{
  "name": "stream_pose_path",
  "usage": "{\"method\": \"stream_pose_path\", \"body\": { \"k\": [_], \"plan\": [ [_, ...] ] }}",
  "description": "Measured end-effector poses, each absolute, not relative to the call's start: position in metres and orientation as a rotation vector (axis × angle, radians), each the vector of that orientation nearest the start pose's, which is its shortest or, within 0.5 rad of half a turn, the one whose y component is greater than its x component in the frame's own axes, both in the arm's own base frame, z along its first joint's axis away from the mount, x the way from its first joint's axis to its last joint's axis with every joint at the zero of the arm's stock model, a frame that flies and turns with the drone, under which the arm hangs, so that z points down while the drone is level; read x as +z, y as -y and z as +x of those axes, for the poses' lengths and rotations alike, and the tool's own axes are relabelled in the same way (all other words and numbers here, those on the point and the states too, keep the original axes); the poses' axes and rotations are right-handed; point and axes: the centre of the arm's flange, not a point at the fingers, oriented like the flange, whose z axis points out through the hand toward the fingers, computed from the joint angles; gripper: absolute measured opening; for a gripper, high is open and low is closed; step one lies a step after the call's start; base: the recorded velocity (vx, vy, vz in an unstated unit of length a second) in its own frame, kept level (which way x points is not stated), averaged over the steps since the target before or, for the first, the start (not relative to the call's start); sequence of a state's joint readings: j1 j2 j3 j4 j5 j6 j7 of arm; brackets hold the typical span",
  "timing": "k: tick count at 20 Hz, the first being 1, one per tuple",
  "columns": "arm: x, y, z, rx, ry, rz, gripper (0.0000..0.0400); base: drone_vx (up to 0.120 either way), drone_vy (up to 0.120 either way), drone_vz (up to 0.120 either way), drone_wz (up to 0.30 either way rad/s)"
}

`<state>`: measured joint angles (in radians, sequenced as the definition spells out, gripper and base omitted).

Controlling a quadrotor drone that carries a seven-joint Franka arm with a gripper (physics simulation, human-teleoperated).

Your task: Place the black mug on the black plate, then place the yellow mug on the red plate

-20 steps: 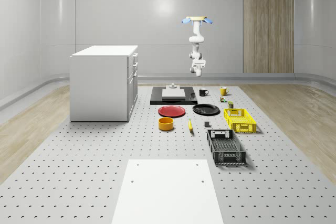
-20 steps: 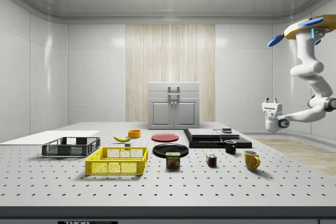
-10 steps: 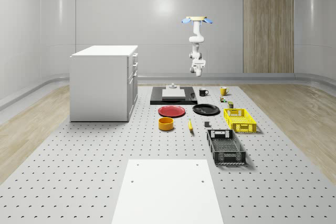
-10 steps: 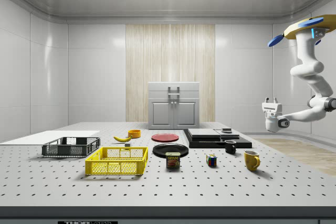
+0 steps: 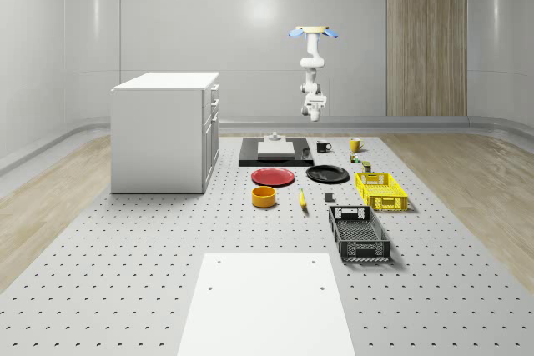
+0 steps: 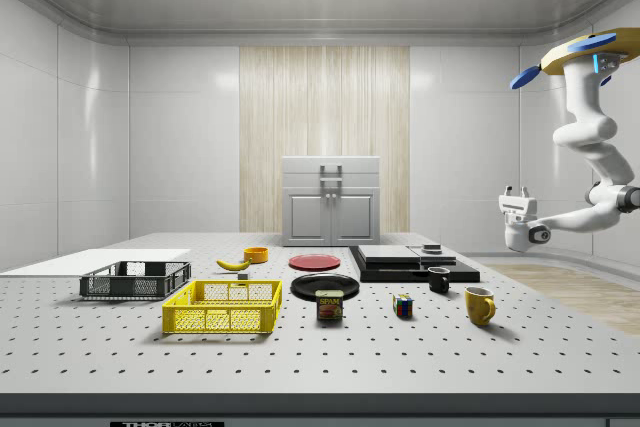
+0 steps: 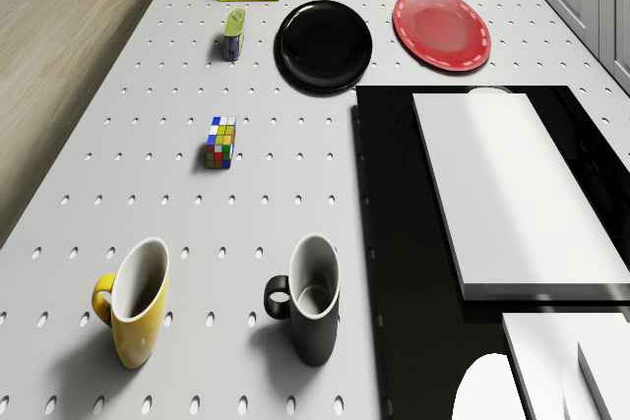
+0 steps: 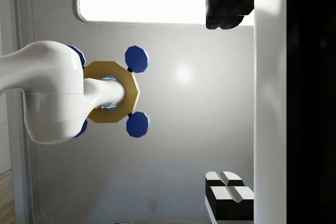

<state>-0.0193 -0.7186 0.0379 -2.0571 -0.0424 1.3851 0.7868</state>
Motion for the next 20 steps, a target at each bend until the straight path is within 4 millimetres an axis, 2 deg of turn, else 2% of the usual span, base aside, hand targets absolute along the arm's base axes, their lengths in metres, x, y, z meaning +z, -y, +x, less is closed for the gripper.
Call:
{"method": "stream_pose_path", "body": {
  "k": [8,13,15,17,19,20],
  "plan": [
    [0.688,-0.025,0.301,-0.246,-1.283,-3.092,0.0400,0.115,0.000,0.000,0.000],
    [0.675,-0.055,0.301,-0.508,-1.391,-3.343,0.0400,0.120,0.000,0.000,0.000],
    [0.661,-0.071,0.302,-0.709,-1.457,-3.496,0.0400,0.120,0.000,0.000,0.000],
    [0.639,-0.087,0.302,-1.006,-1.533,-3.668,0.0400,0.120,0.000,-0.100,0.000],
    [0.609,-0.097,0.303,-1.436,-1.606,-3.825,0.0400,0.120,0.000,-0.120,0.000],
    [0.591,-0.099,0.304,-1.711,-1.633,-3.876,0.0400,0.120,0.000,-0.120,0.000]
  ]
}}
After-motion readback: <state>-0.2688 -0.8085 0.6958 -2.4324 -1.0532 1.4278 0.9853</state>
